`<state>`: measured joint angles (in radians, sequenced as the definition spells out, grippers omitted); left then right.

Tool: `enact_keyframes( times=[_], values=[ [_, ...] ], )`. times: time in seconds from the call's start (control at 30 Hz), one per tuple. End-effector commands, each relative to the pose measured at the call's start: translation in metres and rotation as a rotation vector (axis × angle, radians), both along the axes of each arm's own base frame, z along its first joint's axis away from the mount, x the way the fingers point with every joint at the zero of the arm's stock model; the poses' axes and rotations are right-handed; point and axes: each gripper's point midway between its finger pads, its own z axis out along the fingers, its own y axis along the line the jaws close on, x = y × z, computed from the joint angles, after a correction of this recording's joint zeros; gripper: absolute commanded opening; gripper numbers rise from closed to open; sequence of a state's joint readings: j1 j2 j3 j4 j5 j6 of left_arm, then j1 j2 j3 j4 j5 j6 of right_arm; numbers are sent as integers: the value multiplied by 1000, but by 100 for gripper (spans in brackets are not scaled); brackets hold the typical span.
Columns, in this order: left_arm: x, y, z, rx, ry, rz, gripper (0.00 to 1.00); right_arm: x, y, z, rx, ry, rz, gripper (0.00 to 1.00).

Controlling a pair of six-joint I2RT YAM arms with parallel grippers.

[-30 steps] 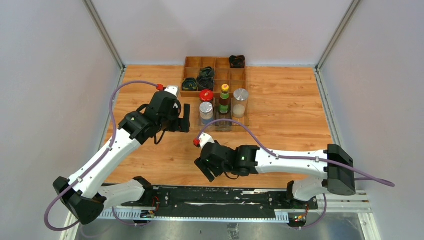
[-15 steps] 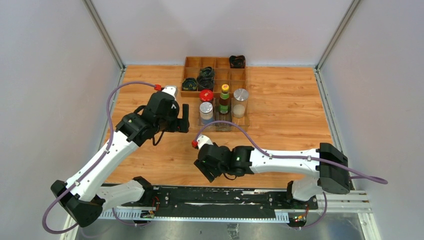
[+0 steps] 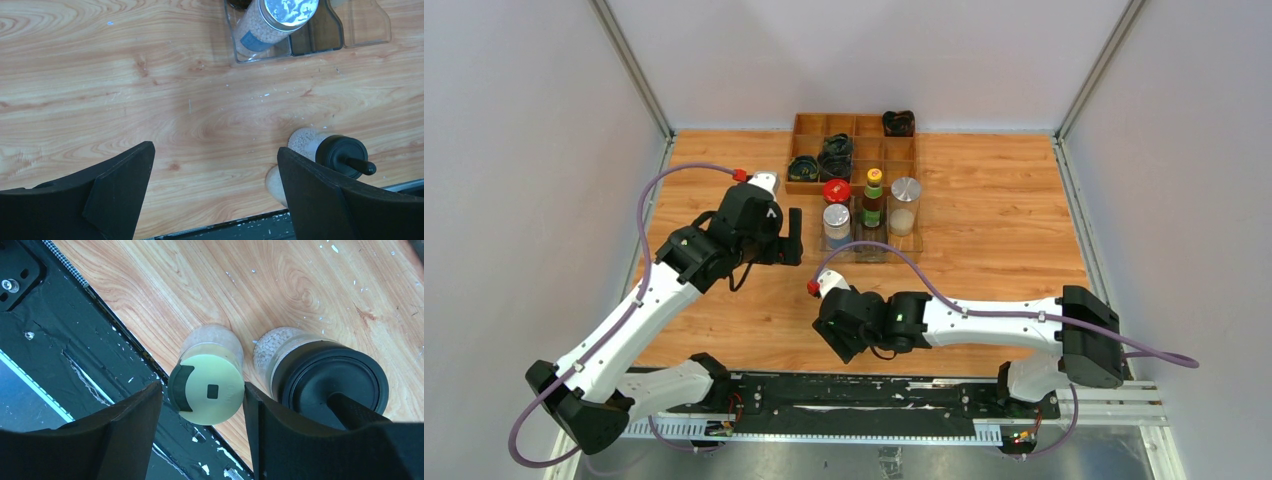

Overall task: Organize the condiment bottles
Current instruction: Pick up the bottle from the center of the board.

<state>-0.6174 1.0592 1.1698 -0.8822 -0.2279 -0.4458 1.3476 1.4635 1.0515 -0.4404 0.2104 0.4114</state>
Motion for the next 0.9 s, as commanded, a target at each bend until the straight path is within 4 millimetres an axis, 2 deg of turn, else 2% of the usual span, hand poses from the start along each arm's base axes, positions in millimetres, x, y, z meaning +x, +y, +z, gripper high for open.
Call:
enact_keyframes(
  times=[0.0,0.43,0.57,0.87],
  values=[
    [0,0,-3,-9,-1,-3,100,6,4,11,17,-24,-15,65],
    [0,-1,-5,-6,3,-6,100,7,7,13,16,-27,-5,48],
    [0,-1,-5,-3,5,-7,100,7,6,14,15,-27,-6,46],
    [1,0,-11,13,17,-6,100,11,7,41,40,-61,2,45]
  ],
)
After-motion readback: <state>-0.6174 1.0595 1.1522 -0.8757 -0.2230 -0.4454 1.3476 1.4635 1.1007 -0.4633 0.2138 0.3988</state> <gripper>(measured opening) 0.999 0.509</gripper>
